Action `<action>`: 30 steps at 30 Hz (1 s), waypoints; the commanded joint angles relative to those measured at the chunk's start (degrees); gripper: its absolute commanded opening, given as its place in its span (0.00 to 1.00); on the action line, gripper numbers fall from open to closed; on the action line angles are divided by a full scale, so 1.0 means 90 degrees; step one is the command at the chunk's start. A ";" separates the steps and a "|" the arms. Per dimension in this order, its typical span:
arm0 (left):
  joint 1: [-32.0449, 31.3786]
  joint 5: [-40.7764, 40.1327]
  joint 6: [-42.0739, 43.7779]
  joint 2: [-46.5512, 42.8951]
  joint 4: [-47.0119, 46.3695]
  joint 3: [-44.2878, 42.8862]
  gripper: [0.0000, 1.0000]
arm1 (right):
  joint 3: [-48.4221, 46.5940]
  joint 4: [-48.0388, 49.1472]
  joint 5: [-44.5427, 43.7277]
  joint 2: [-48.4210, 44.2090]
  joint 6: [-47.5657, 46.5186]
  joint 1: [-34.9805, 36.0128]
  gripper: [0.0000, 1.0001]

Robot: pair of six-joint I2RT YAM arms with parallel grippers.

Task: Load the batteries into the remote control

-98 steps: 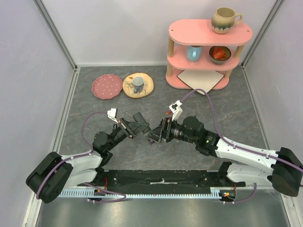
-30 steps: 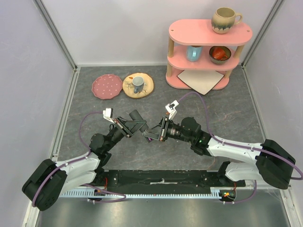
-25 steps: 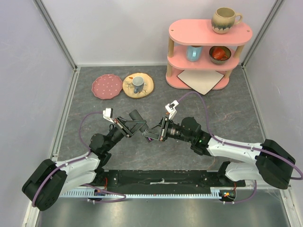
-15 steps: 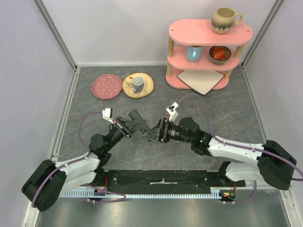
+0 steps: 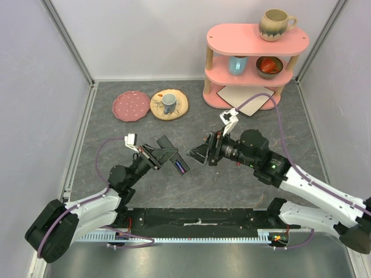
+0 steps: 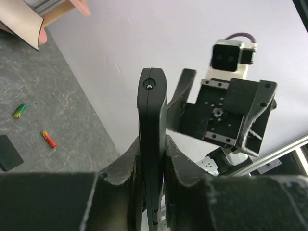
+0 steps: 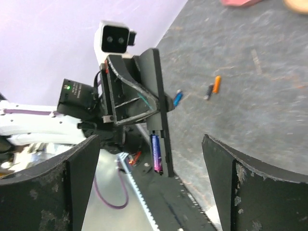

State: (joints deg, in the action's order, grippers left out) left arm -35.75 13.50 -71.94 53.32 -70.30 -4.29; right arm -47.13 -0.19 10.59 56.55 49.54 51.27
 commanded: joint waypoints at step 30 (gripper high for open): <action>0.0007 0.0541 0.0503 -0.2468 0.2441 0.0790 0.02 | 0.1087 -0.2284 -0.2886 0.2134 -0.1402 -0.2444 0.48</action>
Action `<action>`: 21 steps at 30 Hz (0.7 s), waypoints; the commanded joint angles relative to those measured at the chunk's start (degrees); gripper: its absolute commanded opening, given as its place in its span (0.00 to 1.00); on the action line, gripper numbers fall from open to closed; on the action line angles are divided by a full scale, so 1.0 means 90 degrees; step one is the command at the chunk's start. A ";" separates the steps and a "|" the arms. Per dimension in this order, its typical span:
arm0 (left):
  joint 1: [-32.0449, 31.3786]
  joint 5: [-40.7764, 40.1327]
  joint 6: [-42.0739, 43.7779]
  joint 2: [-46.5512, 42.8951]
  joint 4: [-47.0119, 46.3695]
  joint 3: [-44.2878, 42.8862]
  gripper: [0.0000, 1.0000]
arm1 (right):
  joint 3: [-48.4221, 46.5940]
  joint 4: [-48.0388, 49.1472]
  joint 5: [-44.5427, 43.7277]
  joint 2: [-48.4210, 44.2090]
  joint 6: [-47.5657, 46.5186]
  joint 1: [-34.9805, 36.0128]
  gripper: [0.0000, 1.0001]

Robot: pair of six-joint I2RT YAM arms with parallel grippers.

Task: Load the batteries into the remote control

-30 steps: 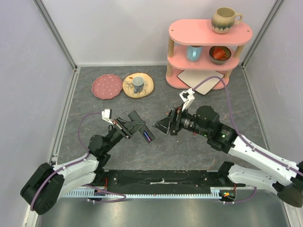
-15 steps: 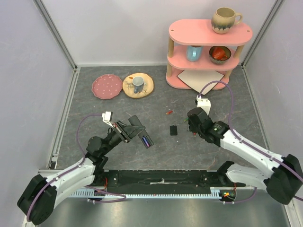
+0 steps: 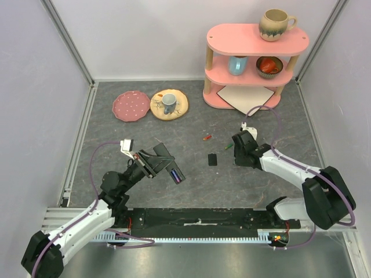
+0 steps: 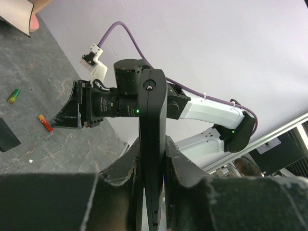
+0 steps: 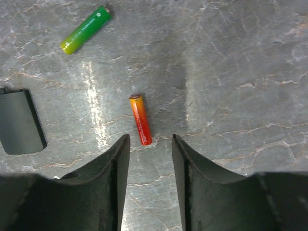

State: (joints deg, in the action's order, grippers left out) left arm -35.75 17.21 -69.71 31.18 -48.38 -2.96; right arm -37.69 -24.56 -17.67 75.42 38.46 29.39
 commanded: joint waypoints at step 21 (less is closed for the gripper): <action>0.0007 0.0099 0.0226 0.0364 -0.0230 0.0651 0.02 | 0.0340 0.0795 0.0508 0.0380 -0.0337 -0.0130 0.35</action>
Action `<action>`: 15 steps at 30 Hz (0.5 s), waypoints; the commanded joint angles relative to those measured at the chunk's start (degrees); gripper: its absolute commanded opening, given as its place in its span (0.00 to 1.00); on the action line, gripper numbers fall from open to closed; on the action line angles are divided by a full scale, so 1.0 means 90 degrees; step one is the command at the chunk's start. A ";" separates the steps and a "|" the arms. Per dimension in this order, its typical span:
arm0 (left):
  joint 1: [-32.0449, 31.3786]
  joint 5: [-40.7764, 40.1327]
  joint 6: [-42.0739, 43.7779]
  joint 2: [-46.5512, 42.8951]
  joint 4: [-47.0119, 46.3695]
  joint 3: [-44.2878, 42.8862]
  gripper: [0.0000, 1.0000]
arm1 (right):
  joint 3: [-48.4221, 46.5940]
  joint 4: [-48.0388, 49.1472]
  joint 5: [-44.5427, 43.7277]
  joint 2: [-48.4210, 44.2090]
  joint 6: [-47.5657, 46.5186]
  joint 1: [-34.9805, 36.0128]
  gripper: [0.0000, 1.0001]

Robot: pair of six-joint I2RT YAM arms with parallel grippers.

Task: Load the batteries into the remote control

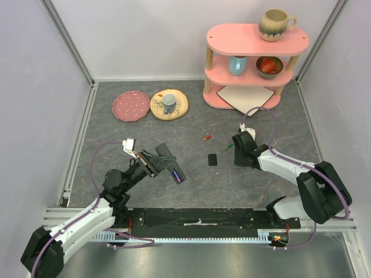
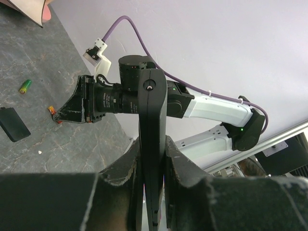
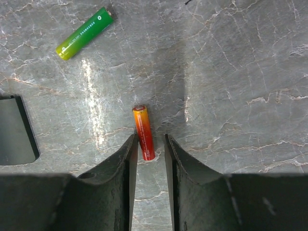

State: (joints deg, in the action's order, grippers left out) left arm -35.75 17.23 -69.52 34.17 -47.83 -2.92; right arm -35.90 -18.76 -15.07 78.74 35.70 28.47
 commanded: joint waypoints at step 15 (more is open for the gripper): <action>0.0007 0.0107 0.0195 0.0129 -0.0349 0.0637 0.02 | 0.0258 0.0229 0.0551 -0.0087 -0.0129 -0.0028 0.22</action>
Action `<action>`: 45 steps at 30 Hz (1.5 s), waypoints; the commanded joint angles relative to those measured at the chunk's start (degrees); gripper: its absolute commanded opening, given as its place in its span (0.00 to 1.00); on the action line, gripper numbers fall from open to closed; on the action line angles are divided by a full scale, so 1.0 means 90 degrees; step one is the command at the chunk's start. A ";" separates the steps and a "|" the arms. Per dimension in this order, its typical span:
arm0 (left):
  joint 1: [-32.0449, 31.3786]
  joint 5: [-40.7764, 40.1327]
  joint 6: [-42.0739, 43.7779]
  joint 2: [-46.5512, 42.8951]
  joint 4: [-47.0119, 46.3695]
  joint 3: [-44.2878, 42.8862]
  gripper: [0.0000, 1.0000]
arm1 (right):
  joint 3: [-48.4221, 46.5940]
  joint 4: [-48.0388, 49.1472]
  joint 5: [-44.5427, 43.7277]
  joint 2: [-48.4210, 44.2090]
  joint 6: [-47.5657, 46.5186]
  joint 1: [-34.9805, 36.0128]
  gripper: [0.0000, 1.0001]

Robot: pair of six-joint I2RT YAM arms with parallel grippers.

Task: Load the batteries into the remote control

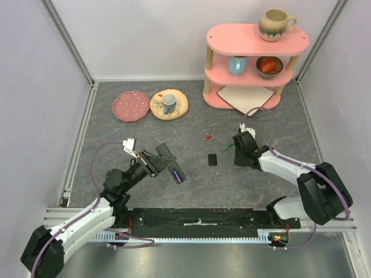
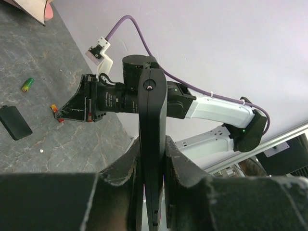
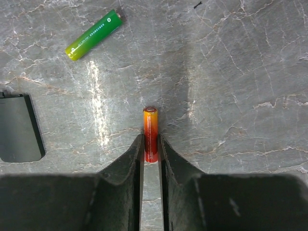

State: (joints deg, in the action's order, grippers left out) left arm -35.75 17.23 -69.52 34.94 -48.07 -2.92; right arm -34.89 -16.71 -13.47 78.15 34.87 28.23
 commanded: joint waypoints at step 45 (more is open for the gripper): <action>-0.0022 -0.0411 -0.0665 0.1977 -0.0869 0.0188 0.02 | -0.4746 -0.3251 0.2014 0.0134 -0.0672 0.3729 0.00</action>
State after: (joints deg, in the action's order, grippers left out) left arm -35.77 13.56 -74.17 52.12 -52.84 -2.92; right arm -74.67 -46.26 3.09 77.01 27.97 61.21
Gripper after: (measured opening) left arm 0.242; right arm 0.131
